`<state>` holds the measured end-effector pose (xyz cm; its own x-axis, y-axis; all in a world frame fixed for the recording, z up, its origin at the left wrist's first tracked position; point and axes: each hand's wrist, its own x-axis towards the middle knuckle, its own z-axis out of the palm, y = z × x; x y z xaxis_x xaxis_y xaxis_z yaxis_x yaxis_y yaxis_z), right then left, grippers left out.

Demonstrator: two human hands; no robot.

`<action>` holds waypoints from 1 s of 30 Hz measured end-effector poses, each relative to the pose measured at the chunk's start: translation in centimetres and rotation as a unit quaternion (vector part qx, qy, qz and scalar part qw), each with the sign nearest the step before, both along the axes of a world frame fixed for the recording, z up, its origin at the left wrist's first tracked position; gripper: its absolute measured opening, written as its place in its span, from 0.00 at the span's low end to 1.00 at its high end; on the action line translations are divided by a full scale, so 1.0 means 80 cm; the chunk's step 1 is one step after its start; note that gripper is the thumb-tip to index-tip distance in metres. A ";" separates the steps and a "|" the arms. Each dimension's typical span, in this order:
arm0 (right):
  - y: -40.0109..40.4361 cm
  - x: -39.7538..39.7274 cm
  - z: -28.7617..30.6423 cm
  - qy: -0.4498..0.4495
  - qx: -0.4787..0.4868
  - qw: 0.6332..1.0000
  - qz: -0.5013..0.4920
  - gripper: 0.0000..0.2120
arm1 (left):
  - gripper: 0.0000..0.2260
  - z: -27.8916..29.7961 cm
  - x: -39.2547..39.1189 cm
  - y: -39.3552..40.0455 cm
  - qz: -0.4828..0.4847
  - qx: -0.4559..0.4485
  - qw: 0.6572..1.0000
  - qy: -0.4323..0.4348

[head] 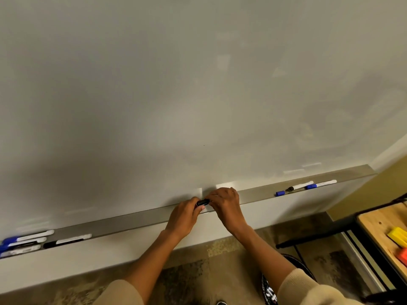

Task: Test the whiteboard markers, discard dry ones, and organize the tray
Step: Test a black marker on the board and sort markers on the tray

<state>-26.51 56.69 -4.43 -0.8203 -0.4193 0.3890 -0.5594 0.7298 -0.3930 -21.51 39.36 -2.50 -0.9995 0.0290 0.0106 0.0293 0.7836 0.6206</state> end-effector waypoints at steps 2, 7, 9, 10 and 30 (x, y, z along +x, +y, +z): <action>-0.010 0.007 0.009 0.002 -0.009 1.000 -0.004 0.10 | 0.11 0.009 0.006 -0.011 -0.015 -0.021 1.000 0.012; -0.035 0.030 0.031 0.025 -0.035 0.999 -0.026 0.12 | 0.13 0.028 0.017 -0.034 -0.031 -0.027 0.999 0.026; -0.044 0.041 0.041 0.005 -0.081 0.993 -0.084 0.19 | 0.12 0.033 0.024 -0.042 -0.024 0.002 0.999 0.021; -0.049 0.046 0.046 -0.023 -0.114 0.985 -0.130 0.24 | 0.11 0.036 0.026 -0.044 -0.017 0.026 0.999 0.019; -0.063 0.098 0.168 -0.257 -0.568 0.752 -0.215 0.20 | 0.12 0.127 0.061 0.000 -0.109 0.113 0.987 0.042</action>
<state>-18.67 51.65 8.99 -0.9494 0.2910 -0.1183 0.0703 -0.1702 -0.9829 -16.65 39.35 7.64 -0.9653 0.2302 0.1235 0.2400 0.5944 0.7675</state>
